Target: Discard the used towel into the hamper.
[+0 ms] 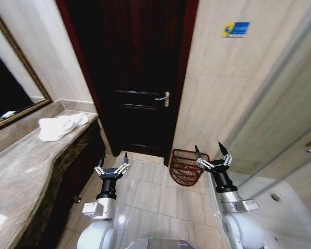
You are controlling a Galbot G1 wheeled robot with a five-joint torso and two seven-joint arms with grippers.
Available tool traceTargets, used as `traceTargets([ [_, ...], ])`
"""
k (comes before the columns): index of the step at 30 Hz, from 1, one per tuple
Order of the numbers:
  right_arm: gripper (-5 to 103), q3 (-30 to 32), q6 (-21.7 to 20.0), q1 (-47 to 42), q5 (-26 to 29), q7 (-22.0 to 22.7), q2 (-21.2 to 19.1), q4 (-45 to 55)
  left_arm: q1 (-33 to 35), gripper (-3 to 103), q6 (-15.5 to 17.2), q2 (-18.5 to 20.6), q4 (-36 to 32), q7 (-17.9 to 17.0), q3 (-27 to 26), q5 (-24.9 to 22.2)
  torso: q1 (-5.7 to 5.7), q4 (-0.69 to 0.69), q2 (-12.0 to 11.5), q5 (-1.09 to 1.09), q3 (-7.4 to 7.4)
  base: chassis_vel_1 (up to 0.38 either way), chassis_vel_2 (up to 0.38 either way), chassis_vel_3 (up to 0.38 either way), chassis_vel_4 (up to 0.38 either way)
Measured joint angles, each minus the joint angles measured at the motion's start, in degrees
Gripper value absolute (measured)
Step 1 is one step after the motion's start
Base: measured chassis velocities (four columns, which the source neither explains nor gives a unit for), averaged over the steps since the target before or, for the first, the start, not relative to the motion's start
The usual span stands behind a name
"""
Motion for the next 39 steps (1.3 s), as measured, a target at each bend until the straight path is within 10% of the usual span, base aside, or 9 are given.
traceTargets([
  [39, 100, -1.65, -1.93, -0.24, -0.37, -2.01, -0.56, -0.29, -0.29, 100, 1.66, 0.0, -0.19, -7.69, -2.9, 2.31, -0.51, 0.02, -1.14, -0.01, -0.63, 0.12, 0.123, 0.118, 0.119],
])
